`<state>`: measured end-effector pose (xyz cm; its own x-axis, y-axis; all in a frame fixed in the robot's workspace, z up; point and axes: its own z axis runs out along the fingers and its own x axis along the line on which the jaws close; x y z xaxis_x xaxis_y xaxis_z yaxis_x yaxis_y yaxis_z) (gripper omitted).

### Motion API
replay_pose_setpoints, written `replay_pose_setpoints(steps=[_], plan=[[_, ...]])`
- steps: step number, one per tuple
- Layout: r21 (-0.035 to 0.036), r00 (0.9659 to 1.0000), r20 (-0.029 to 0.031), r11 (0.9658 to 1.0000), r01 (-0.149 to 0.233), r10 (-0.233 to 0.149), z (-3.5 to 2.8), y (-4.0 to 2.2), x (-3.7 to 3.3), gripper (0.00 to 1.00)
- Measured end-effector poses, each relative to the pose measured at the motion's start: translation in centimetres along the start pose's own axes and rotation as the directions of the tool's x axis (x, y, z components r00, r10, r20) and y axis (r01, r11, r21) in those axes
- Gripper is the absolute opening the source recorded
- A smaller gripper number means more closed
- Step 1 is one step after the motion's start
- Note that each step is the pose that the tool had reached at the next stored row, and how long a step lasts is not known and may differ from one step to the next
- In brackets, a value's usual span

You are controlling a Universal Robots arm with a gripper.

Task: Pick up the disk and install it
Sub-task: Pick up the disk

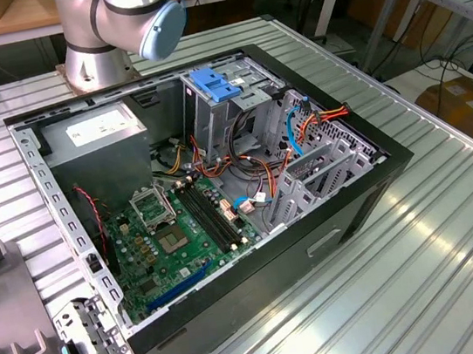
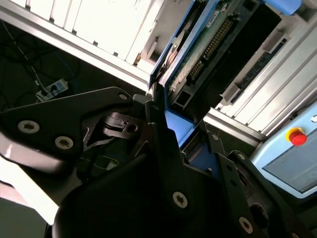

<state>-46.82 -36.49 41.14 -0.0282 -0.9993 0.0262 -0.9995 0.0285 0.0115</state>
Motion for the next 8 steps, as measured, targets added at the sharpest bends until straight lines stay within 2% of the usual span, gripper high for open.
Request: replay_pose_setpoints(steps=[8], plan=[[-0.0016,1.0000,-0.0001,1.0000,0.000,0.000,-0.48,0.00,0.01,0.37]])
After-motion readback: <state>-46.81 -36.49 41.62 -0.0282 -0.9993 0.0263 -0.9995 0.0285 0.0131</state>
